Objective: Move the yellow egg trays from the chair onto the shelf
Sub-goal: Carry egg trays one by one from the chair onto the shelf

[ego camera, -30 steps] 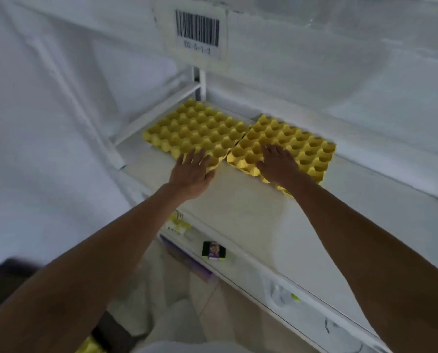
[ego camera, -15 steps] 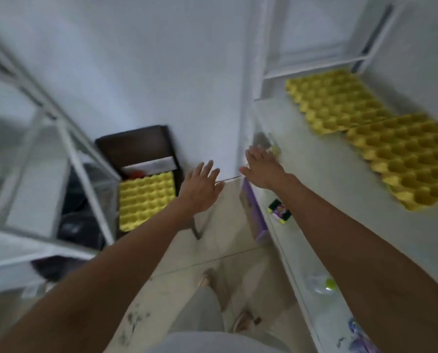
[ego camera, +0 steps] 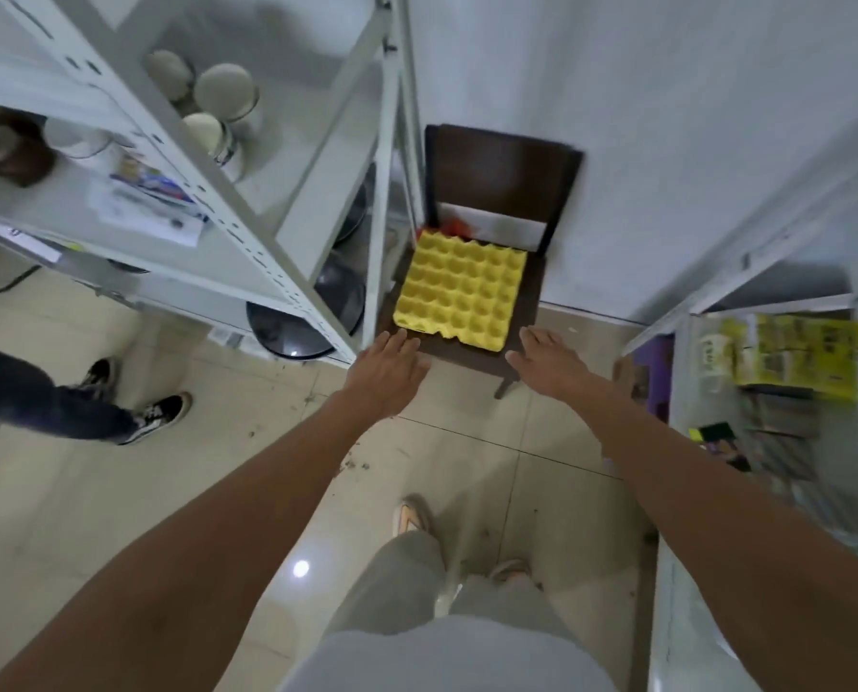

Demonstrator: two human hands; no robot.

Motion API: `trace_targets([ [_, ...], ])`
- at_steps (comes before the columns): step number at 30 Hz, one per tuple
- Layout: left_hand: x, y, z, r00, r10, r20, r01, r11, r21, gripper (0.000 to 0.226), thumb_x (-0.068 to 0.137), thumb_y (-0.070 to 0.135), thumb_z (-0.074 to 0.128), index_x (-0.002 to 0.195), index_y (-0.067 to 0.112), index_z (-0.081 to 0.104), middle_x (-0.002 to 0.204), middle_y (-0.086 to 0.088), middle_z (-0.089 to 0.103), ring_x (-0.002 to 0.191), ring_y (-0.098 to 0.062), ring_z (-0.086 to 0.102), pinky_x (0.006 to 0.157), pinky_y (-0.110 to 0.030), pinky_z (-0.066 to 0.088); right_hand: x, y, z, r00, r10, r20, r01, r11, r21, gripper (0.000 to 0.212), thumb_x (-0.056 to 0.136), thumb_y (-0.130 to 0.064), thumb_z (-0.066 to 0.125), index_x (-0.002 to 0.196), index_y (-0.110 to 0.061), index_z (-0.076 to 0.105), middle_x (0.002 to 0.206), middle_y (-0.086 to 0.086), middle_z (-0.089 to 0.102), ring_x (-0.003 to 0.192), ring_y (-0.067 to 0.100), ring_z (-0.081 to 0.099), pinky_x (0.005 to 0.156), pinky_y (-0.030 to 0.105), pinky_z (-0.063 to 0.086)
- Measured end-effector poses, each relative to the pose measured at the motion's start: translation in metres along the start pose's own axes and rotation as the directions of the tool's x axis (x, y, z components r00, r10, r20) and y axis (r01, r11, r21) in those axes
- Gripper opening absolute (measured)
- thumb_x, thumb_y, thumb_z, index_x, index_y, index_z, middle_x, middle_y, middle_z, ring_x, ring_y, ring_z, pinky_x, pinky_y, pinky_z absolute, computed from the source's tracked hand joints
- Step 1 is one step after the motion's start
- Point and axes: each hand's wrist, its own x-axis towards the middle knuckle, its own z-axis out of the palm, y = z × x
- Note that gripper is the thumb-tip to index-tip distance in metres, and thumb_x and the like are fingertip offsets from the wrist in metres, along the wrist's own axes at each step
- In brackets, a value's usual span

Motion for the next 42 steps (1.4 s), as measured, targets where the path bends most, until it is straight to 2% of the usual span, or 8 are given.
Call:
trace_targets([
  [7, 0.037, -0.056, 0.012, 0.993, -0.063, 0.102, 0.069, 0.996, -0.054, 0.053, 0.106, 0.035, 0.035, 0.155, 0.013, 0.031, 0.164, -0.016, 0.021, 0.15, -0.036, 0.021, 0.118, -0.051, 0.03, 0.04, -0.018, 0.03, 0.993, 0.117, 0.031, -0.121, 0.975, 0.185, 0.055, 0.107, -0.037, 0.037, 0.151, -0.003, 0.035, 0.158, 0.017, 0.033, 0.148, 0.034, 0.029, 0.119, 0.048, 0.029],
  [14, 0.143, -0.066, 0.038, 0.976, -0.033, 0.216, 0.054, 0.994, -0.093, 0.068, 0.103, 0.041, 0.042, 0.159, 0.01, 0.019, 0.168, -0.009, 0.011, 0.153, -0.032, 0.015, 0.119, -0.052, 0.028, 0.107, 0.01, 0.045, 0.987, 0.131, 0.098, -0.142, 0.984, 0.111, 0.039, 0.106, -0.015, 0.037, 0.144, -0.008, 0.047, 0.148, 0.023, 0.039, 0.14, 0.038, 0.037, 0.114, 0.044, 0.034],
  [19, 0.226, -0.079, 0.054, 0.953, -0.141, 0.268, 0.194, 0.964, -0.18, 0.058, 0.1, 0.035, 0.049, 0.15, 0.009, 0.034, 0.157, -0.014, 0.032, 0.14, -0.037, 0.035, 0.109, -0.052, 0.04, 0.193, 0.032, 0.032, 0.954, 0.254, 0.16, -0.293, 0.902, 0.318, 0.035, 0.105, -0.021, 0.04, 0.131, -0.003, 0.054, 0.13, 0.023, 0.053, 0.122, 0.041, 0.053, 0.098, 0.043, 0.045],
  [23, 0.299, -0.098, 0.075, 0.955, -0.213, 0.207, 0.273, 0.905, -0.327, 0.042, 0.089, 0.021, 0.07, 0.126, 0.002, 0.061, 0.13, -0.03, 0.056, 0.115, -0.045, 0.06, 0.088, -0.05, 0.055, 0.267, 0.05, 0.039, 0.926, 0.325, 0.193, -0.378, 0.817, 0.437, 0.037, 0.099, -0.029, 0.044, 0.121, -0.004, 0.059, 0.121, 0.019, 0.063, 0.111, 0.038, 0.06, 0.09, 0.042, 0.05],
  [28, 0.367, -0.124, 0.103, 0.893, -0.362, 0.268, 0.434, 0.853, -0.291, 0.063, 0.096, 0.03, 0.049, 0.152, 0.009, 0.032, 0.146, -0.022, 0.041, 0.131, -0.039, 0.045, 0.106, -0.049, 0.043, 0.334, 0.064, 0.052, 0.853, 0.51, 0.108, -0.487, 0.706, 0.514, 0.029, 0.092, -0.027, 0.053, 0.116, -0.013, 0.062, 0.115, 0.011, 0.066, 0.107, 0.034, 0.063, 0.086, 0.043, 0.055],
  [34, 0.411, -0.138, 0.134, 0.862, -0.455, 0.224, 0.507, 0.775, -0.376, 0.062, 0.091, 0.024, 0.053, 0.15, 0.014, 0.038, 0.134, -0.019, 0.051, 0.123, -0.037, 0.05, 0.1, -0.046, 0.043, 0.379, 0.072, 0.072, 0.771, 0.637, 0.007, -0.532, 0.639, 0.556, 0.023, 0.089, -0.027, 0.054, 0.11, -0.02, 0.061, 0.112, 0.005, 0.066, 0.102, 0.031, 0.064, 0.081, 0.038, 0.052],
  [38, 0.42, -0.14, 0.14, 0.85, -0.503, 0.157, 0.513, 0.722, -0.464, 0.044, 0.085, 0.02, 0.057, 0.128, 0.013, 0.059, 0.118, -0.014, 0.063, 0.107, -0.036, 0.063, 0.087, -0.046, 0.055, 0.383, 0.072, 0.081, 0.715, 0.699, -0.022, -0.55, 0.581, 0.601, 0.02, 0.086, -0.024, 0.052, 0.1, -0.022, 0.066, 0.1, 0.003, 0.068, 0.093, 0.031, 0.065, 0.07, 0.032, 0.041],
  [42, 0.422, -0.142, 0.143, 0.815, -0.574, 0.082, 0.527, 0.675, -0.516, 0.028, 0.085, 0.016, 0.058, 0.113, 0.015, 0.063, 0.116, -0.01, 0.066, 0.105, -0.031, 0.065, 0.082, -0.038, 0.051, 0.386, 0.07, 0.084, 0.704, 0.71, -0.015, -0.558, 0.566, 0.607, 0.02, 0.084, -0.029, 0.06, 0.1, -0.021, 0.069, 0.096, 0.002, 0.069, 0.094, 0.031, 0.066, 0.069, 0.033, 0.046],
])
